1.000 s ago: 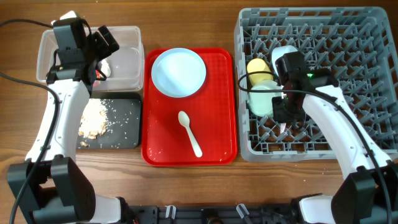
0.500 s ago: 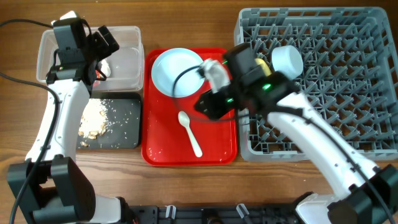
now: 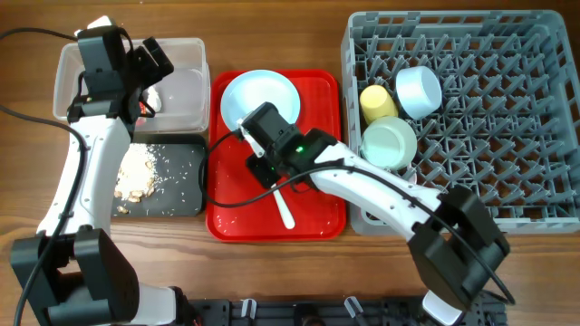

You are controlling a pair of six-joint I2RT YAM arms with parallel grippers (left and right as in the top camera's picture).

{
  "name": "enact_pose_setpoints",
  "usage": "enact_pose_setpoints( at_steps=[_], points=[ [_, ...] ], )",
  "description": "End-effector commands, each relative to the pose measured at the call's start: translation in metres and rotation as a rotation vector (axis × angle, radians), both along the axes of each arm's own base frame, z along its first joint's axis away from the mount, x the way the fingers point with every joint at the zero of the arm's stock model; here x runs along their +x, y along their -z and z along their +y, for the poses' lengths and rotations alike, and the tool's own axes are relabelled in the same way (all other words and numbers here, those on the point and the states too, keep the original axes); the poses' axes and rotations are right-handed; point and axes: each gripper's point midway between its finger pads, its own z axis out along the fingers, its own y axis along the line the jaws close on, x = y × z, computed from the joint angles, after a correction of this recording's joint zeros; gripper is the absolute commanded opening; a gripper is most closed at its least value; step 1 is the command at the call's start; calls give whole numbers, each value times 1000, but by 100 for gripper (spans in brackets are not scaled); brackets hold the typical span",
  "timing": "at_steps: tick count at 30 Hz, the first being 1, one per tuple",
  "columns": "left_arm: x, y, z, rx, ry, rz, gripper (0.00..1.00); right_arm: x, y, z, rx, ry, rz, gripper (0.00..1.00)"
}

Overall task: Sort waste into correct bins and load items into the dishwasher rack
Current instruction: 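Move the right gripper back to the white spoon on the red tray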

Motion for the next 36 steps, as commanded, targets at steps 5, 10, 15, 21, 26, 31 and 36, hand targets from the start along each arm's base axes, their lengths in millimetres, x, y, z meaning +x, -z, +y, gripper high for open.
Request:
enact_pose_setpoints(
  at_steps=[5,10,15,21,26,31,36],
  points=[
    [0,-4,2,-2,-8,-11,100,18,21,-5,-69,41,-50,43],
    [0,-4,2,-2,-8,-11,100,19,23,-4,-69,41,-52,45],
    [0,-4,2,-2,-8,-11,100,23,34,-6,-84,54,-69,48],
    [0,-4,2,-2,-8,-11,100,23,39,-7,-91,54,-63,51],
    [0,-4,2,-2,-8,-11,100,23,39,-7,-91,54,-62,52],
    [0,-4,2,-2,-8,-11,100,23,40,-7,-93,54,-61,52],
    [0,-4,2,-2,-8,-11,100,23,44,-7,-99,53,-56,52]
  ],
)
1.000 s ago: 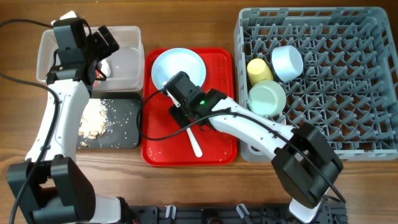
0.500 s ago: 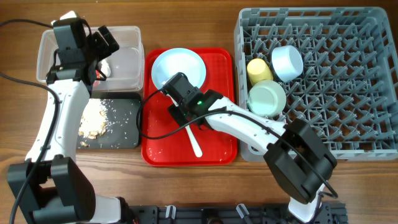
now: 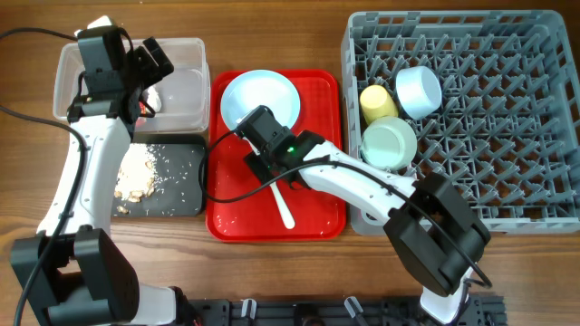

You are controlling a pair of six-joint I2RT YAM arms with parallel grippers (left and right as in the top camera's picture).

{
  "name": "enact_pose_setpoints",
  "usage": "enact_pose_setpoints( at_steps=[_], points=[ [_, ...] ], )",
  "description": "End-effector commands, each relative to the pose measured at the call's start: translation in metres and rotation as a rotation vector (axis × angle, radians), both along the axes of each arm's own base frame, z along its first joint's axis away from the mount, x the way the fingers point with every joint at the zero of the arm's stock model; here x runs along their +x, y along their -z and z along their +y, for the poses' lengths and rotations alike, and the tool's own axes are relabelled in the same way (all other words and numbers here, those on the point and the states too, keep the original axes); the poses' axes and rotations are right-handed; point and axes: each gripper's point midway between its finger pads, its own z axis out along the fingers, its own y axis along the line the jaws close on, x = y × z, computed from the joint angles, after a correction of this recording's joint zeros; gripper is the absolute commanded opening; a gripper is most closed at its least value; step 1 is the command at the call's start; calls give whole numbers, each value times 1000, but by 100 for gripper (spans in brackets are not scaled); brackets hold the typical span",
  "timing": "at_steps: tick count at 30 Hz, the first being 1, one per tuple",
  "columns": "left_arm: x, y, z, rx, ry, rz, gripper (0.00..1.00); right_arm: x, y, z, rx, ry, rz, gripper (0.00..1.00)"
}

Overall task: Sort waste into correct bins and load items into the dishwasher rack
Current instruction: 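Move the right gripper back to the white spoon on the red tray, then grasp the white spoon handle with the right gripper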

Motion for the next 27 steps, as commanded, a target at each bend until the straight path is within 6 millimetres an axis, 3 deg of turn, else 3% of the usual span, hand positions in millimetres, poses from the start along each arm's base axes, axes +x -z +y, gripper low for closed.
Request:
enact_pose_setpoints(
  at_steps=[1,4,9,11,18,21,23,27],
  points=[
    [0,-4,2,-2,-8,-11,100,0,20,-6,-43,7,17,53],
    [0,-4,2,-1,-8,-11,100,-1,38,-8,-67,9,41,53],
    [0,-4,2,-1,-8,-11,100,-2,35,-10,-72,11,46,52],
    [0,-4,2,-2,-8,-11,100,-7,24,-15,-86,18,71,52],
    [0,-4,2,-2,-8,-11,100,-55,15,-5,4,-73,293,52],
    [0,-4,2,-2,-8,-11,100,-58,16,-4,13,-59,311,50],
    [0,-4,2,-2,-8,-11,100,-59,19,-6,7,-55,318,43],
    [0,-4,2,-2,-8,-11,100,-59,24,-12,-12,-24,320,43]
  ],
)
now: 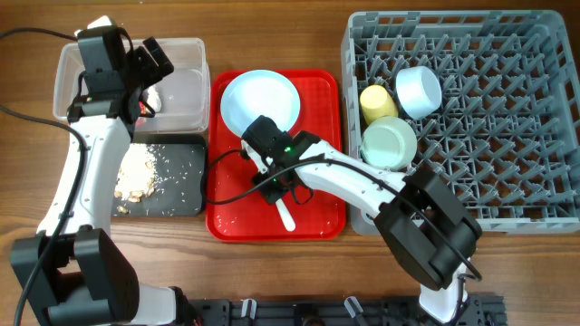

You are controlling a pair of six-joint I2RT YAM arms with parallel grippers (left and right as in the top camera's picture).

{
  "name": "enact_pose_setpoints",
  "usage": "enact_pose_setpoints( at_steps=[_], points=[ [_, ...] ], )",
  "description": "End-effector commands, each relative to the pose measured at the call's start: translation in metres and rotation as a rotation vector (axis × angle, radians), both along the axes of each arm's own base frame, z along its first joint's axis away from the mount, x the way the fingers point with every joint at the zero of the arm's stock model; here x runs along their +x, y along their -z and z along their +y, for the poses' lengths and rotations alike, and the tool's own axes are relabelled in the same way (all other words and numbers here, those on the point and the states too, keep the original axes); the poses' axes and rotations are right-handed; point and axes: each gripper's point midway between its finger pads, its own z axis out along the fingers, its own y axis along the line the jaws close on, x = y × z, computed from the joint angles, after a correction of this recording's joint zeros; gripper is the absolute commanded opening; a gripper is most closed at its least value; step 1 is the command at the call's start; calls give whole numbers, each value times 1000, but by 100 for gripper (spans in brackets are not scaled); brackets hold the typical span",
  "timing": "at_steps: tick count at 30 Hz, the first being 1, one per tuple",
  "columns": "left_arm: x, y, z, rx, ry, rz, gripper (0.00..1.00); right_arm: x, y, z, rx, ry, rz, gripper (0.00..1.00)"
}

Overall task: Sort waste into correct bins and load items into the dishwasher rack
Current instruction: 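Grasp the white spoon handle with the right gripper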

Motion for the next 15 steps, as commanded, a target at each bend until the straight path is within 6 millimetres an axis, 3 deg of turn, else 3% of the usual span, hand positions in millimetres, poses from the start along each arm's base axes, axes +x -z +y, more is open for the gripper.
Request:
enact_pose_setpoints(
  at_steps=[1,5,6,11,14,15],
  points=[
    [0,-4,2,-1,-8,-11,100,1,-8,-1,10,31,-3,43],
    [0,-4,2,-2,-8,-11,100,-2,2,-9,-35,43,20,43],
    [0,-4,2,-1,-8,-11,100,-3,3,-10,-41,42,24,39],
    [0,-4,2,-2,-8,-11,100,0,23,-42,-216,27,-12,37],
    [0,-4,2,-2,-8,-11,100,8,26,-50,-258,65,-42,20],
    [0,-4,2,-2,-8,-11,100,13,25,-56,-273,108,-52,19]
  ],
)
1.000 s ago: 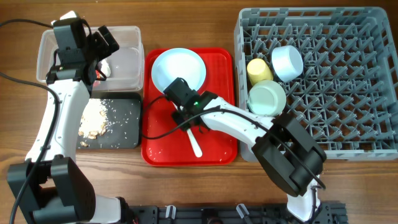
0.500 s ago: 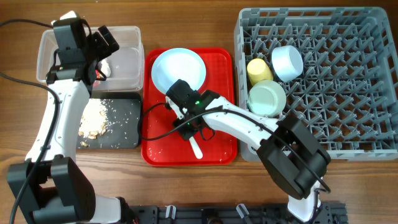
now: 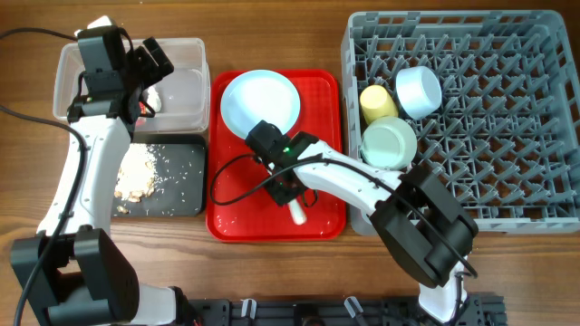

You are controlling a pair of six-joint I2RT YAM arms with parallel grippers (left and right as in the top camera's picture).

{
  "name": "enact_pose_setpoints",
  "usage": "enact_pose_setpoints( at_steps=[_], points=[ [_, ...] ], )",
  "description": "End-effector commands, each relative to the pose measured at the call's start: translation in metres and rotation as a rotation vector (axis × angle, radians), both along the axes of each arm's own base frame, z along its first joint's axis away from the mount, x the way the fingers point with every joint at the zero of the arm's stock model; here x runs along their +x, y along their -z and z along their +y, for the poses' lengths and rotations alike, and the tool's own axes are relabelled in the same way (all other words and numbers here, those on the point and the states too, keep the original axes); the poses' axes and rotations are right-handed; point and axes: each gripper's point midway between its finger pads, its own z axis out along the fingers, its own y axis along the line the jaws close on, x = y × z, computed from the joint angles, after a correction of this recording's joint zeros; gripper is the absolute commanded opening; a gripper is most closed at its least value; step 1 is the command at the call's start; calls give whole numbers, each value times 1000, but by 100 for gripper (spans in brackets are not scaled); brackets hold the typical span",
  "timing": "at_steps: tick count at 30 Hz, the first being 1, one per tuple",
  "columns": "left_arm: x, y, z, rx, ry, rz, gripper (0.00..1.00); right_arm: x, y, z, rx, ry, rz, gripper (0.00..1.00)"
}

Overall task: Sort waste into correct bins and load items into the dishwasher rack
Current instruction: 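Grasp the white spoon handle with the right gripper, then carry the white spoon into the grey rack and release it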

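Observation:
A red tray (image 3: 227,213) lies in the middle of the table with a pale blue plate (image 3: 260,98) at its far end. A white spoon (image 3: 296,214) lies on the tray's near half, and only its near end shows from under my right gripper (image 3: 284,186). That gripper is low over the spoon; its fingers are hidden beneath the wrist. My left gripper (image 3: 152,63) hangs over the clear plastic bin (image 3: 186,91), fingers apart, with nothing seen between them.
The grey dish rack (image 3: 507,118) at the right holds a yellow cup (image 3: 377,100), a pale blue bowl (image 3: 419,91) and a green bowl (image 3: 390,142). A black tray (image 3: 172,181) with food scraps sits at front left. White waste (image 3: 154,94) lies in the bin.
My right gripper has shifted a little toward the near right over the spoon. The spoon's visible end now lies slightly further right. The left arm has not moved.
My right gripper was over the tray's middle with most of the spoon showing below it. It then stood nearer the plate, then came down along the spoon, and now covers all but the spoon's near end. The left arm stayed over the clear bin throughout.

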Motion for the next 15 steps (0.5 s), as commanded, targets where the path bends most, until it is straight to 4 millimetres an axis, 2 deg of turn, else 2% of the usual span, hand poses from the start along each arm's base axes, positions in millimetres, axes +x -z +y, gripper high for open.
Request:
enact_pose_setpoints(
  at_steps=[1,3,5,6,7,11,15],
  points=[
    [0,-4,2,-2,-8,-11,100,17,7,-23,-86,100,-49,19],
    [0,-4,2,-1,-8,-11,100,27,1,-31,-70,137,-55,19],
    [0,-4,2,-2,-8,-11,100,27,0,-32,-20,162,-1,16],
    [0,-4,2,-2,-8,-11,100,26,0,-30,-4,157,12,15],
    [0,-4,2,-2,-8,-11,100,26,-1,-27,7,135,15,9],
    [0,-4,2,-2,-8,-11,100,26,-14,-17,64,105,16,4],
    [0,-4,2,-2,-8,-11,100,32,-75,-12,170,98,-90,5]
  ],
)
